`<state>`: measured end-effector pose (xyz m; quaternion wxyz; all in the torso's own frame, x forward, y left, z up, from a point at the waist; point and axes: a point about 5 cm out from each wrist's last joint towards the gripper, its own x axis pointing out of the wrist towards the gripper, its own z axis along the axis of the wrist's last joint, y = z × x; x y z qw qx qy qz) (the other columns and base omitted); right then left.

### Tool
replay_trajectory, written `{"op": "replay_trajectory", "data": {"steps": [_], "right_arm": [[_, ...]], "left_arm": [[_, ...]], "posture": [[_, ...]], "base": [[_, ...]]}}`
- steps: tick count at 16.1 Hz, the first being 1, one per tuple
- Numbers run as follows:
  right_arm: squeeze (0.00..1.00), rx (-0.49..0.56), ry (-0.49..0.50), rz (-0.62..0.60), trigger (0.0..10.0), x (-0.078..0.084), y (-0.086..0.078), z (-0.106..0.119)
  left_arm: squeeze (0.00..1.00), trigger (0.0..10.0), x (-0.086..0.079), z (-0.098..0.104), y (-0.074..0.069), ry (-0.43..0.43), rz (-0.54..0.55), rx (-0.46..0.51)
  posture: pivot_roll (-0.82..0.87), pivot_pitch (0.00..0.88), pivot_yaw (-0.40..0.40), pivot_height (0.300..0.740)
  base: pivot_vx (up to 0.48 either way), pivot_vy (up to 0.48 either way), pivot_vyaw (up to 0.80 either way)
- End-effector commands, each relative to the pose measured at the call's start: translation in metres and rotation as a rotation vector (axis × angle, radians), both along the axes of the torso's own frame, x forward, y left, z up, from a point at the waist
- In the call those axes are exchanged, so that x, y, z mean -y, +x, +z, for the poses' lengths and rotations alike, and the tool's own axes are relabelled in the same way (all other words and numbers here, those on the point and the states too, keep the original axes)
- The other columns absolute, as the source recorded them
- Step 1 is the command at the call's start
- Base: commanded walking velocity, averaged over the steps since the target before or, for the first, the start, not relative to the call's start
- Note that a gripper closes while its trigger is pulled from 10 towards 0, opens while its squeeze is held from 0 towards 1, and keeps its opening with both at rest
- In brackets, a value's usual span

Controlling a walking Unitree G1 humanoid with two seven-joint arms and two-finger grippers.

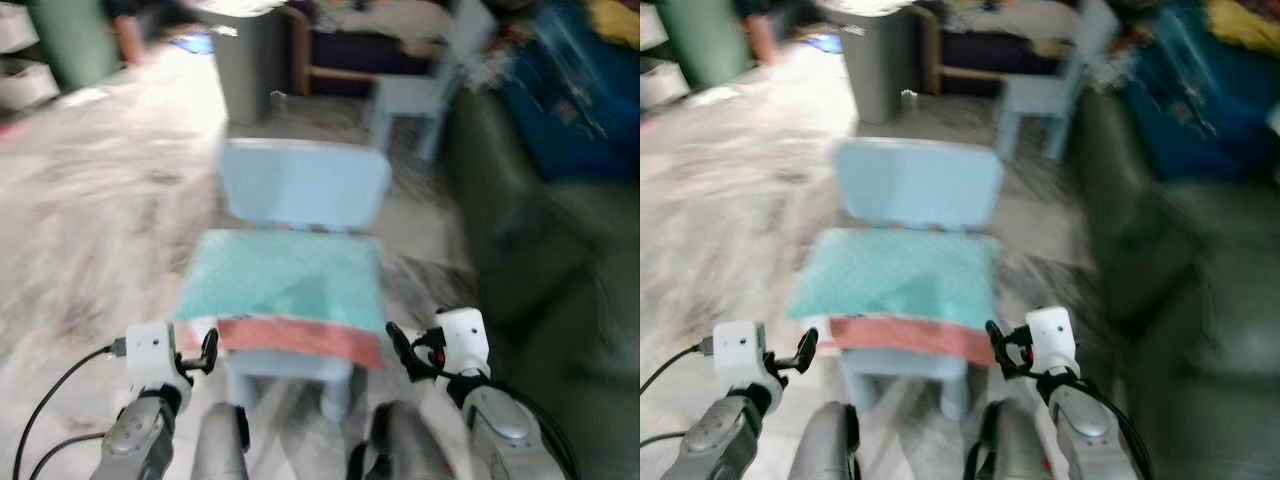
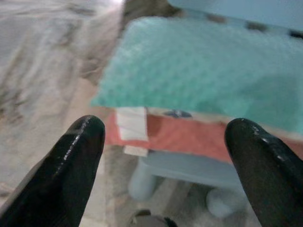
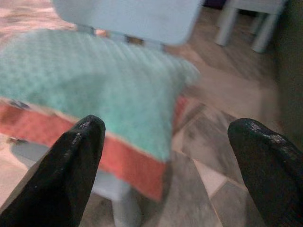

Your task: Move the pillow to the sofa

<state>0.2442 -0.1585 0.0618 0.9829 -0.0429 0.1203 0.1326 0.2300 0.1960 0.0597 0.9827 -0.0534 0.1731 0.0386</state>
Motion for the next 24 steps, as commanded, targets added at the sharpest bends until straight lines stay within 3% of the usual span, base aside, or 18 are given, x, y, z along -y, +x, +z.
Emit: {"op": "replay_trajectory", "data": {"steps": [1,4,9,13,15,20,22,23,24], "right_arm": [[0.00,0.005,-0.008,0.009,10.0,0.001,0.004,0.002],[0.00,0.011,-0.016,0.009,10.0,0.003,0.009,0.003],[0.00,0.017,-0.022,0.018,10.0,0.002,0.014,0.003],[0.00,0.060,-0.030,0.032,10.0,0.001,0.024,0.010],[0.00,0.087,-0.035,0.030,10.0,0.003,0.032,0.018],[0.00,0.302,-0.037,0.032,10.0,0.005,0.076,0.083],[0.00,0.355,-0.034,0.038,10.0,0.004,0.086,0.102],[0.00,0.397,-0.019,0.042,10.0,0.005,0.098,0.122],[0.00,0.405,-0.002,0.045,10.0,0.006,0.102,0.129]], "left_arm": [[0.00,10.0,-0.002,-0.001,-0.004,0.013,0.024,-0.007],[0.00,10.0,-0.018,0.002,-0.005,0.109,0.111,-0.006],[0.00,10.0,-0.025,0.006,-0.002,0.157,0.154,0.010],[0.00,10.0,-0.031,0.021,0.009,0.215,0.193,0.078],[0.00,10.0,-0.036,0.028,0.015,0.231,0.203,0.110],[0.00,10.0,-0.073,0.075,0.055,0.257,0.286,0.283],[0.00,10.0,-0.082,0.091,0.066,0.259,0.316,0.328],[0.00,10.0,-0.089,0.113,0.078,0.254,0.339,0.393],[0.00,10.0,-0.093,0.121,0.083,0.243,0.346,0.412]], "posture": [[0.01,0.157,-0.029,0.544],[0.01,0.156,-0.031,0.507],[0.01,0.152,-0.029,0.449],[0.02,0.144,-0.026,0.403],[0.02,0.141,-0.024,0.403],[0.02,0.152,-0.016,0.403],[0.02,0.163,-0.013,0.403],[0.02,0.170,-0.014,0.403],[0.02,0.178,-0.014,0.403]], "base": [[0.000,0.000,0.00],[0.000,0.000,0.00],[0.000,0.000,0.00],[0.000,0.000,0.00],[0.000,0.000,0.00],[0.000,0.000,0.00],[0.000,0.000,0.00],[0.000,0.000,0.00],[0.000,0.000,0.00]]}}
